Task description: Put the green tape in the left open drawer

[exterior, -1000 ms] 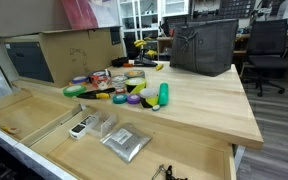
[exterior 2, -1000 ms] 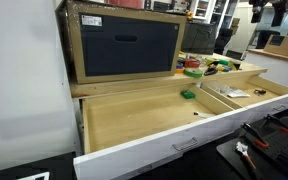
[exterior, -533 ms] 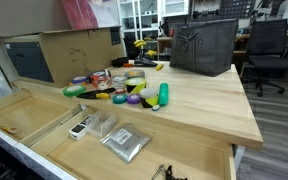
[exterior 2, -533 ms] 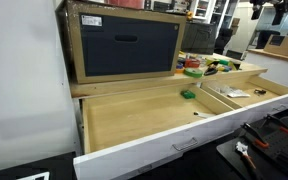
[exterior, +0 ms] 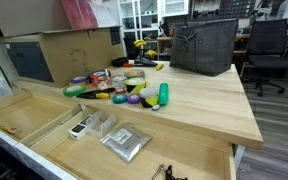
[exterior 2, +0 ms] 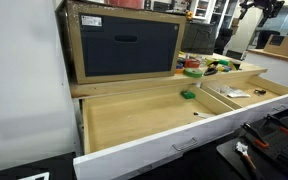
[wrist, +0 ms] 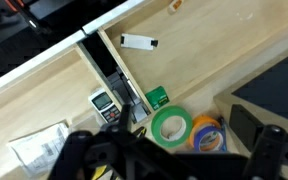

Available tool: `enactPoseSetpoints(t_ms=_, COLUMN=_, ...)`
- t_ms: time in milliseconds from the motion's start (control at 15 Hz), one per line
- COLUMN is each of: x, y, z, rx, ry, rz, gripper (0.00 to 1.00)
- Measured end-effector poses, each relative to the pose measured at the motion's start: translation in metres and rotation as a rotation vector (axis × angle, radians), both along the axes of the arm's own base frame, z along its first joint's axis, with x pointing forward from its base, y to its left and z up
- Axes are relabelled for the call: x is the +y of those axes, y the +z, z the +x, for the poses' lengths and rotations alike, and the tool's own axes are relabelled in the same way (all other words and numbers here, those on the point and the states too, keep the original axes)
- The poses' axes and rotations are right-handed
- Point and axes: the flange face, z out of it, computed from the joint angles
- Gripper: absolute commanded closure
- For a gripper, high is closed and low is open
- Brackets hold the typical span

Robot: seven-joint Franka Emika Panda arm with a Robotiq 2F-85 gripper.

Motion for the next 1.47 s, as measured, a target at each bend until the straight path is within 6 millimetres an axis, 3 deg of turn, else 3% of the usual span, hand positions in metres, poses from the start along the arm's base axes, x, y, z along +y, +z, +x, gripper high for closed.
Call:
enactPoseSetpoints(t_ms=200, x=-0.02, y=-0.008, z=0.033, rx=-0.034, ry=-0.056, rz=0.002, gripper=0.0)
enactPoseSetpoints(t_ms=533, x=-0.034, y=-0.022, z=0.08, rx=-0.019, ry=-0.077, rz=-0.025, gripper=0.0)
enactPoseSetpoints(t_ms=1133, x=-0.033, y=-0.023, z=0.086, rx=-0.016, ry=-0.073, rz=-0.026, gripper=0.0)
enactPoseSetpoints(t_ms=1267, x=-0.029, y=-0.035, z=0.092, rx=0.006, ry=-0.071, rz=-0.028, gripper=0.0)
enactPoseSetpoints(t_ms=1467, x=-0.02, y=-0.071, z=0.109, rx=0.044, ry=-0.089, rz=-0.04, gripper=0.0)
